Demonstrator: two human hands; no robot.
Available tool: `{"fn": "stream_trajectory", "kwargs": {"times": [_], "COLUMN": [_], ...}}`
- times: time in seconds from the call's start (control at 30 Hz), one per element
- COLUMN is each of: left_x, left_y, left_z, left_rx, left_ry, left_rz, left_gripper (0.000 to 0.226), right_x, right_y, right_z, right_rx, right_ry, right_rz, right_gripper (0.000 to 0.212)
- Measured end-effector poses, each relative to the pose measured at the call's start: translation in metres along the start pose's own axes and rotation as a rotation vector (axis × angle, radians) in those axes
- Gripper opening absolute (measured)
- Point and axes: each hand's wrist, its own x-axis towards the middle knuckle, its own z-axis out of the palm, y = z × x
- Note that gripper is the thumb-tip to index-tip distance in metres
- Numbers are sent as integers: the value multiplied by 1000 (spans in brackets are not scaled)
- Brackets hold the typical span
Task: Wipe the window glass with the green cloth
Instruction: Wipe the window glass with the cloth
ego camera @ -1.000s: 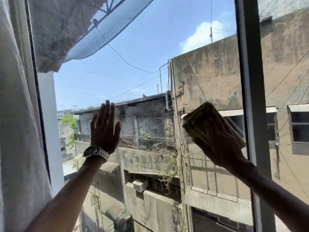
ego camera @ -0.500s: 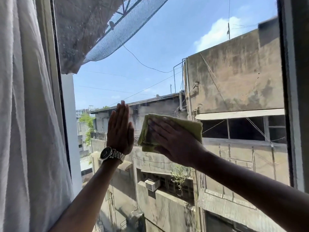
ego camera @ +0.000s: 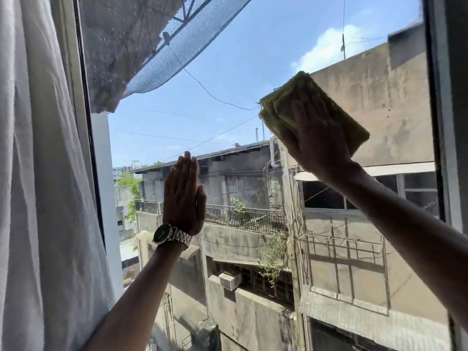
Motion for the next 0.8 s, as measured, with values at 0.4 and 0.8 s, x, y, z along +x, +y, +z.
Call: {"fn": "stream_trajectory", "kwargs": {"times": [0.4,0.8], "left_x": [20,-23], "left_y": [34,178], "left_z": [-61,-65], "left_rx": [-12,-300], "left_ry": [-290,-628], "left_rz": [-311,-744], "left_gripper": [52,49], "right_x": [-111,-162], "right_y": [-93,-41], "right_z": [-24,-64], "right_rx": [194,-34], "right_ry": [-446,-402], "right_rz": [-347,262], "right_gripper": [56,32]}}
